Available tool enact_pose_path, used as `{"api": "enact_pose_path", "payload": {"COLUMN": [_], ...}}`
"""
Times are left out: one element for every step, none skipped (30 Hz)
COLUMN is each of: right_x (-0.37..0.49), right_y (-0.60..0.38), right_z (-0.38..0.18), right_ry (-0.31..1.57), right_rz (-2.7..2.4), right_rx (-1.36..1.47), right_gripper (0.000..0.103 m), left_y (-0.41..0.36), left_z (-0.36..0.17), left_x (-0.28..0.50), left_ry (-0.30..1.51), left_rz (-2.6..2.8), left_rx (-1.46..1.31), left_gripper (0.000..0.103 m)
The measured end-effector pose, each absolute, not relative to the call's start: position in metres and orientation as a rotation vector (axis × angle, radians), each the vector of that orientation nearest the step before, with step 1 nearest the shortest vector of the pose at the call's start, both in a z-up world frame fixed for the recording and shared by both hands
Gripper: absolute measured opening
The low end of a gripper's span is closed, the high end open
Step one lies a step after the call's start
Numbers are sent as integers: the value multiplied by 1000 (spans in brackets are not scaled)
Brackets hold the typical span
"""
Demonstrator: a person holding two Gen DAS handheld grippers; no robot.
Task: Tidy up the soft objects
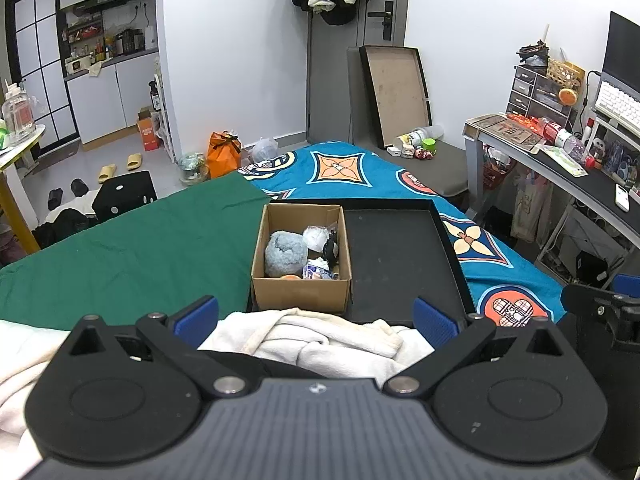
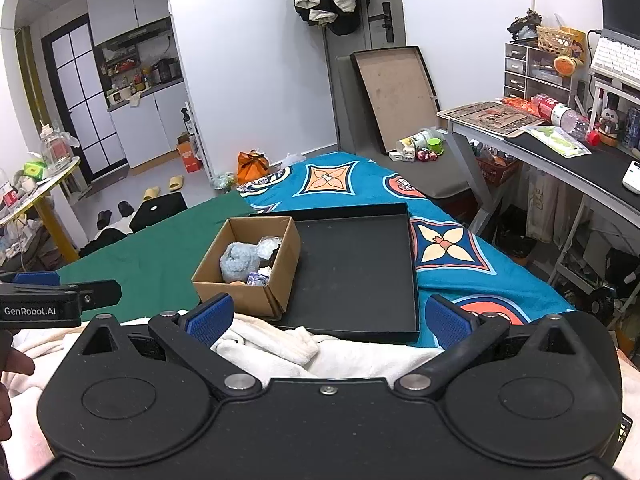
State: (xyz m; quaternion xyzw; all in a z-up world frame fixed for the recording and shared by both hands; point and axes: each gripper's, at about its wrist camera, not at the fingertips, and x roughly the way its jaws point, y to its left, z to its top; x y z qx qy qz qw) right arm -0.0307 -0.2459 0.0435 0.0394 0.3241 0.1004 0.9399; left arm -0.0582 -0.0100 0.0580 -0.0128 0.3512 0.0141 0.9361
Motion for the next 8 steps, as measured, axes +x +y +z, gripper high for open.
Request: {"api": "enact_pose_path", "payload": {"right_x": [-30, -30, -30, -30, -30, -30, -30, -30], "right_y": [-246, -246, -246, -246, -246, -246, -246, -246], "right_z": [43, 43, 43, 43, 43, 43, 44, 44], "right_ry": [663, 663, 661, 662, 663, 662, 660, 659], "right_rz": [208, 210, 211, 211, 212, 214, 215, 214], "right_rx": [79, 79, 80, 80, 79, 78, 78, 80], "right_gripper": [103, 103, 103, 103, 103, 103, 103, 103], "left_y": [-10, -10, -10, -10, -10, -10, -10, -10], "left_z": [58, 58, 58, 58, 58, 58, 58, 58], "left_x": [-58, -59, -58, -58, -58, -57, -57, -56], "left_ry": [717, 714, 712, 713, 713, 712, 712, 712], "left_rz": [29, 26, 25, 27, 28, 29, 29, 29], "left_rx": [-25, -25, -24, -23, -22, -22, -23, -25], "left_gripper": [102, 102, 102, 102, 102, 102, 102, 102]}}
